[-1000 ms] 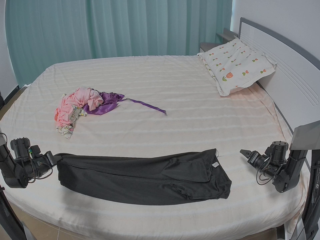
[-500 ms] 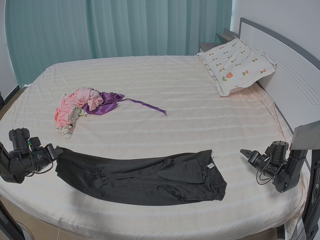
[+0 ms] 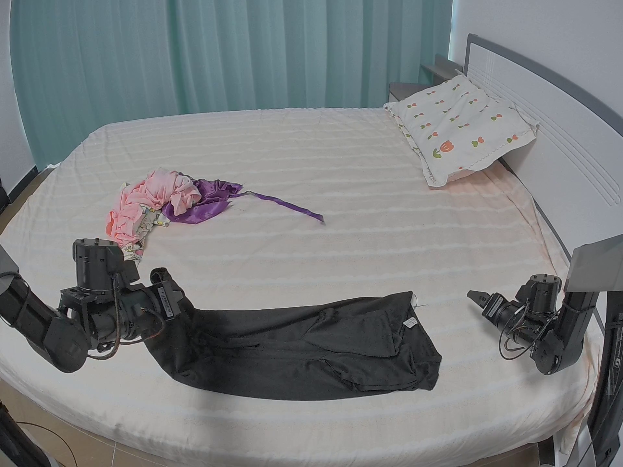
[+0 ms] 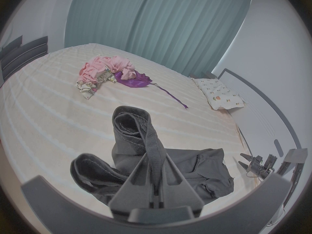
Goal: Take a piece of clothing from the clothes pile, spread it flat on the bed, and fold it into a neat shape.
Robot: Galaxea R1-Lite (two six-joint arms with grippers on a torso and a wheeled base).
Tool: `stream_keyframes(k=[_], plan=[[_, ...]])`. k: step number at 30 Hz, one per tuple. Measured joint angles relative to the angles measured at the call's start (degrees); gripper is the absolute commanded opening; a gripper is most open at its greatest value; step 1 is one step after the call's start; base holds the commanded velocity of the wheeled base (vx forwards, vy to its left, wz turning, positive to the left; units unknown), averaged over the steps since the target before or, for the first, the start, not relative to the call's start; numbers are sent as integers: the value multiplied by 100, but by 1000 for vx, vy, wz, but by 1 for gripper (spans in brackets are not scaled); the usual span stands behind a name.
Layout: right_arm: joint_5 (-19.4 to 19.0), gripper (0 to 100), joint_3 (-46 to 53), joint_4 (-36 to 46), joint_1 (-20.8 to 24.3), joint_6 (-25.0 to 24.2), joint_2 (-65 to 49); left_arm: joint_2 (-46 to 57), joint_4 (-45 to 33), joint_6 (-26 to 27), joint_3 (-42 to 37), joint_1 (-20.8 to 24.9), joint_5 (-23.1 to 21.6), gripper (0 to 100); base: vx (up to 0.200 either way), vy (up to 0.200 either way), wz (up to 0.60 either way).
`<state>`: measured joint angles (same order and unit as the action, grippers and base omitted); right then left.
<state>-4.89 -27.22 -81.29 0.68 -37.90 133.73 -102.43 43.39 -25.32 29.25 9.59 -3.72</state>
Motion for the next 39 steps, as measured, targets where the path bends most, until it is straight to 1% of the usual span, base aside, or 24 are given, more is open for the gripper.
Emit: stream_keyframes(k=[4, 5, 8, 12, 16, 22, 27, 33, 39], plan=[[0, 100, 0, 2, 5, 0, 0, 4, -551, -111, 352, 512, 288, 0, 0, -200, 0], [-1, 100, 0, 2, 5, 0, 0, 4, -672, -207, 482, 669, 351, 0, 0, -200, 0], [-1, 100, 0, 2, 5, 0, 0, -5, -885, -427, 739, 953, 443, 0, 0, -200, 0], [-1, 100, 0, 2, 13, 2, 0, -61, -1065, -535, 989, 1264, 541, 0, 0, -200, 0], [0, 100, -1, 0, 6, 2, 0, -157, -1081, -629, 1100, 1504, 596, 0, 0, -200, 0], [0, 100, 0, -13, 11, 2, 0, -317, -1081, -798, 1257, 1832, 673, 0, 0, 0, 0], [-1, 100, 24, -94, 33, 2, 0, -485, -1090, -862, 1389, 2204, 766, 0, 0, 0, 0], [0, 100, 33, -121, 63, 2, 6, -722, -1085, -1170, 1747, 2580, 996, 0, 0, 0, 0], [0, 100, 33, -121, 69, 2, 12, -937, -1085, -1240, 2055, 3004, 1036, 0, 0, 0, 0]])
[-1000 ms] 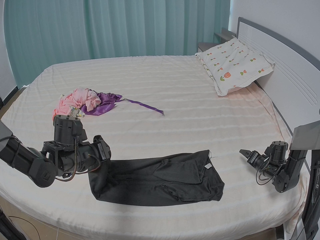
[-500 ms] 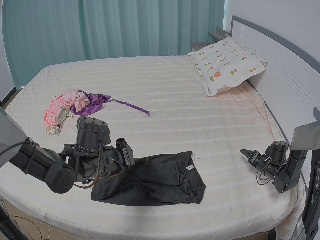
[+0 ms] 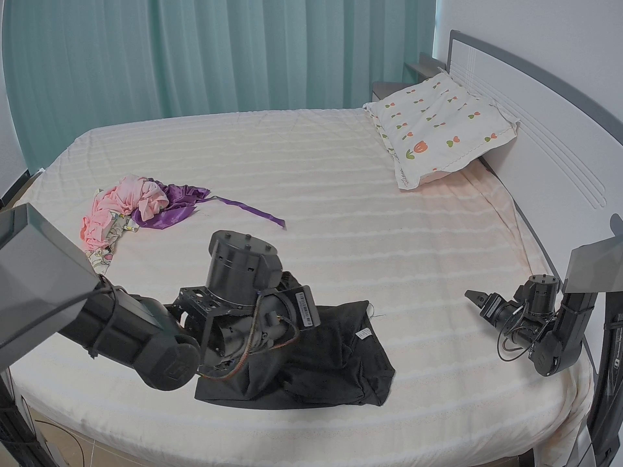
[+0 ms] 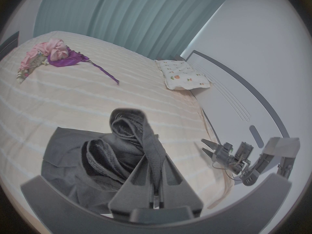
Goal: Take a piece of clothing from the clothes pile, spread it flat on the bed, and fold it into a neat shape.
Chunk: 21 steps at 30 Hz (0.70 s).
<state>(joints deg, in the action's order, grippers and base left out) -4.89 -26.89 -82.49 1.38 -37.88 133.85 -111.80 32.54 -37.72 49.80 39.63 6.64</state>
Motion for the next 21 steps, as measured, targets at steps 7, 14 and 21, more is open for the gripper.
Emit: stream_keyframes(k=[7, 14, 21], plan=[[0, 100, 0, 5, 0, 0, 7, -300, 11, -5, 321, 312, 16, 0, 0, 0, 0], [-1, 100, 0, 9, 0, 0, 11, -630, 48, -13, 642, 521, 263, 0, 0, 0, 0], [5, 100, -2, 5, 5, 6, 40, -934, 37, -229, 990, 684, 518, 0, 0, 0, 0]])
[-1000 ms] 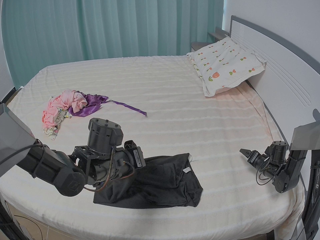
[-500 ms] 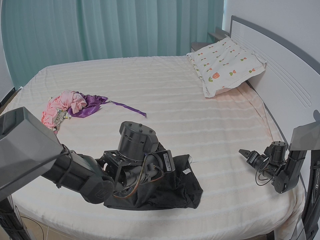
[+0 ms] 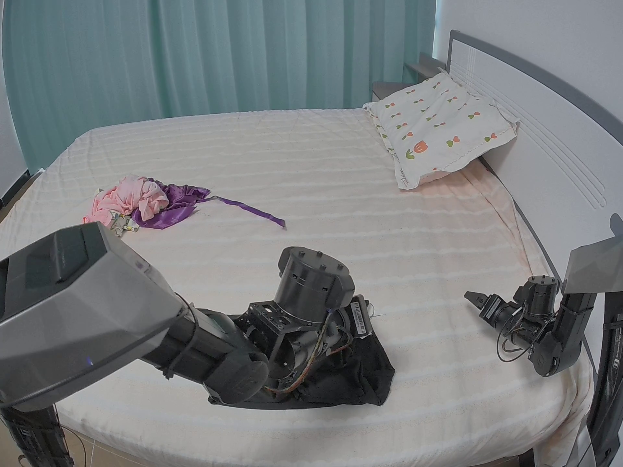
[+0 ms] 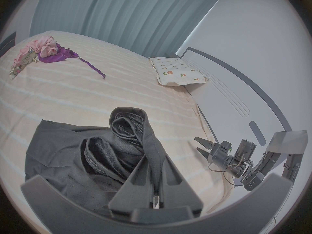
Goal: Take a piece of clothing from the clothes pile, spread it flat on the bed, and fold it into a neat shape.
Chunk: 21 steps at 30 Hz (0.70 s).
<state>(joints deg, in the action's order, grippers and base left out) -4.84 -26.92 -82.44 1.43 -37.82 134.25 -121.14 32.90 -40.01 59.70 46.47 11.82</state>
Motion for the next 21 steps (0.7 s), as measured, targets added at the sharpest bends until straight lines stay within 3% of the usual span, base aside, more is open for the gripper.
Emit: stream_keyframes(k=[5, 6, 21], plan=[[2, 100, -4, -5, 11, -1, 17, -78, 10, -63, 59, 77, 33, 0, 0, 0, 0], [2, 100, -4, -5, 17, -1, 22, -83, 7, -68, 59, 107, 35, 100, 0, 0, 0], [2, 100, -6, -5, 30, -4, 48, 17, 330, -274, -61, 308, 43, 100, 0, 0, 0]])
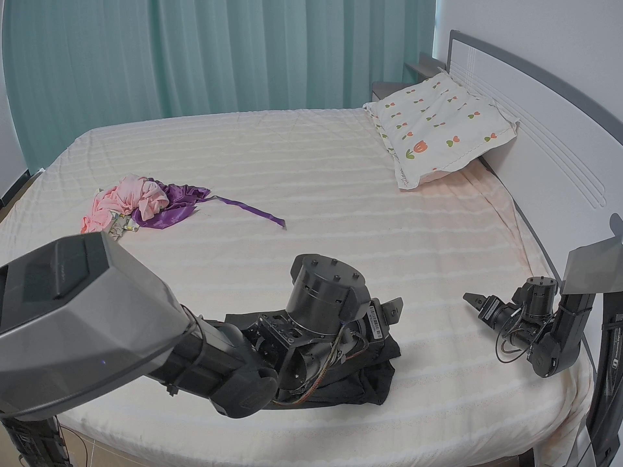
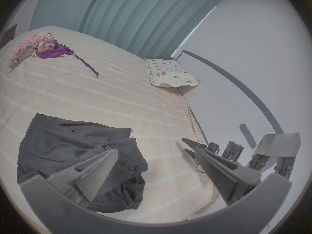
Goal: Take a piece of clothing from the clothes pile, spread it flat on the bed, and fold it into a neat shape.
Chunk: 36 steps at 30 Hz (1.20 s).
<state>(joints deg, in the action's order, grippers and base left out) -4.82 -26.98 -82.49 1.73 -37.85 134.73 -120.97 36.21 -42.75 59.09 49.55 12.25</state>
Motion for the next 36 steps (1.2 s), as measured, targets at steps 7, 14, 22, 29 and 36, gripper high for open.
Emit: stream_keyframes(k=[7, 14, 22, 29, 36], plan=[[2, 100, 9, -2, 2, -2, 0, 333, 9, -148, -600, -140, -24, 100, 0, 0, 0], [26, 100, 20, -11, 74, -2, 0, 656, 50, -610, -1598, -874, -141, 100, -29, 0, 0], [41, 100, 44, -61, 151, 2, 0, 835, 293, -1270, -2437, -1397, -645, 100, -50, 0, 0], [50, 100, 61, -90, 226, 4, 9, 919, 307, -1484, -2619, -1748, -713, 100, 0, 0, 0], [74, 100, 68, -96, 344, 6, 35, 947, 296, -1492, -2601, -1847, -703, 100, 0, 57, 0]])
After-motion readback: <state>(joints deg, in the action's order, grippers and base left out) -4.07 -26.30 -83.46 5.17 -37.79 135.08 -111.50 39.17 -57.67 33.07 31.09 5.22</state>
